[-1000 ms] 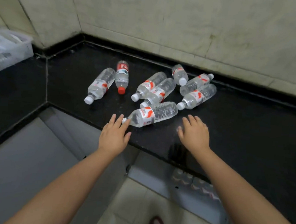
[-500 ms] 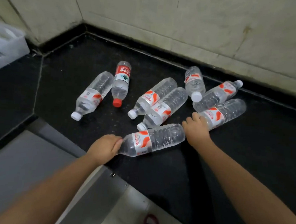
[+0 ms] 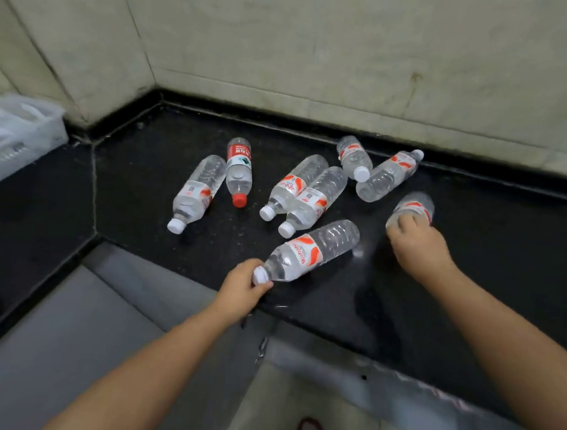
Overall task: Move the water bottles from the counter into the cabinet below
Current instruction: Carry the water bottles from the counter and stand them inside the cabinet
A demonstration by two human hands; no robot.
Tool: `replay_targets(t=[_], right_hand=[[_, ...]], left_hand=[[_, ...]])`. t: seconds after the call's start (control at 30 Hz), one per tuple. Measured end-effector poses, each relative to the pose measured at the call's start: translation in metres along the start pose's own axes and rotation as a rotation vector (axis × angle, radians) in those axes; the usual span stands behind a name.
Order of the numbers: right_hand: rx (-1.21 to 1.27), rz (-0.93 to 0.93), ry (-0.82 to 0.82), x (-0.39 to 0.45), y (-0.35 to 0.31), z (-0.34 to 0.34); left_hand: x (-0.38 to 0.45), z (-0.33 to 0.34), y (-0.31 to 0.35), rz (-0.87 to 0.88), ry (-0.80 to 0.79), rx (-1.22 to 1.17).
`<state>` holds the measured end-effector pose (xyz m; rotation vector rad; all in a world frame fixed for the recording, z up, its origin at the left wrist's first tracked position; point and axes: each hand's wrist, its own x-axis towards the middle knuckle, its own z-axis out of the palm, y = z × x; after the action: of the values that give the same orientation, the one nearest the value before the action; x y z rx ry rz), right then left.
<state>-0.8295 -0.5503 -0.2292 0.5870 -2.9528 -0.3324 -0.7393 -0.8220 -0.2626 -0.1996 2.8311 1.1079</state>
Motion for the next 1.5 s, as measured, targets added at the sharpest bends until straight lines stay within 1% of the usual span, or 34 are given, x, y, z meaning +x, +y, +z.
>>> replay_targets(t=[0.07,0.17,0.2,0.27,0.33,0.37,0.43,0.5,0.6,0.7,0.77,0.83,0.93,1.0,1.13,1.2,1.27,1.3,1.37,1.4,1.43,1.5], right_hand=[[0.126,0.068,0.068,-0.039,-0.011,-0.028],[0.333,0.218,0.263,-0.096,-0.030,-0.067],[0.414,0.272,0.338,-0.113,-0.036,-0.082],[0.485,0.412,0.227,-0.142,-0.044,-0.108],[0.531,0.488,0.110,-0.170,-0.049,-0.126],[0.566,0.527,0.070,-0.181,-0.053,-0.131],[0.661,0.574,-0.008,-0.201,-0.061,-0.132],[0.713,0.561,-0.115,-0.216,-0.074,-0.118],[0.693,0.474,-0.302,-0.236,-0.093,-0.078],[0.608,0.305,-0.479,-0.253,-0.105,-0.023],[0.619,0.229,-0.539,-0.256,-0.109,0.017],[0.628,0.205,-0.592,-0.254,-0.113,0.057],[0.648,0.138,-0.646,-0.242,-0.117,0.118],[0.635,0.096,-0.662,-0.229,-0.117,0.159],[0.614,0.102,-0.634,-0.197,-0.116,0.245],[0.587,0.094,-0.596,-0.181,-0.116,0.292],[0.622,0.066,-0.490,-0.171,-0.117,0.342],[0.630,0.058,-0.462,-0.165,-0.118,0.369],[0.616,-0.030,-0.459,-0.151,-0.121,0.410],[0.592,-0.079,-0.424,-0.144,-0.123,0.425],[0.584,-0.083,-0.443,-0.136,-0.125,0.436],[0.511,-0.063,-0.377,-0.125,-0.127,0.460]], left_hand=[[-0.021,-0.004,0.014,0.131,0.082,0.016],[-0.055,-0.017,0.037,0.341,0.132,0.020],[-0.065,-0.022,0.043,0.387,0.130,0.022],[-0.088,-0.032,0.055,0.474,0.088,0.030],[-0.107,-0.040,0.064,0.516,0.057,0.032],[-0.115,-0.042,0.068,0.505,0.041,0.032],[-0.125,-0.040,0.068,0.423,-0.005,0.073],[-0.132,-0.029,0.056,0.308,-0.076,0.123],[-0.142,0.004,0.028,0.156,-0.250,0.182],[-0.152,0.049,-0.004,0.042,-0.423,0.245],[-0.152,0.080,-0.026,-0.024,-0.505,0.280],[-0.149,0.110,-0.045,-0.078,-0.585,0.319],[-0.131,0.152,-0.068,-0.108,-0.671,0.366],[-0.109,0.179,-0.083,-0.137,-0.656,0.373],[-0.065,0.238,-0.114,-0.176,-0.558,0.313],[-0.044,0.270,-0.135,-0.156,-0.500,0.271],[-0.024,0.305,-0.158,-0.142,-0.425,0.225],[-0.011,0.322,-0.171,-0.129,-0.380,0.224],[0.013,0.353,-0.193,-0.102,-0.314,0.243],[0.024,0.366,-0.202,-0.082,-0.288,0.257],[0.035,0.376,-0.209,-0.061,-0.260,0.268],[0.053,0.392,-0.222,-0.025,-0.222,0.295]])
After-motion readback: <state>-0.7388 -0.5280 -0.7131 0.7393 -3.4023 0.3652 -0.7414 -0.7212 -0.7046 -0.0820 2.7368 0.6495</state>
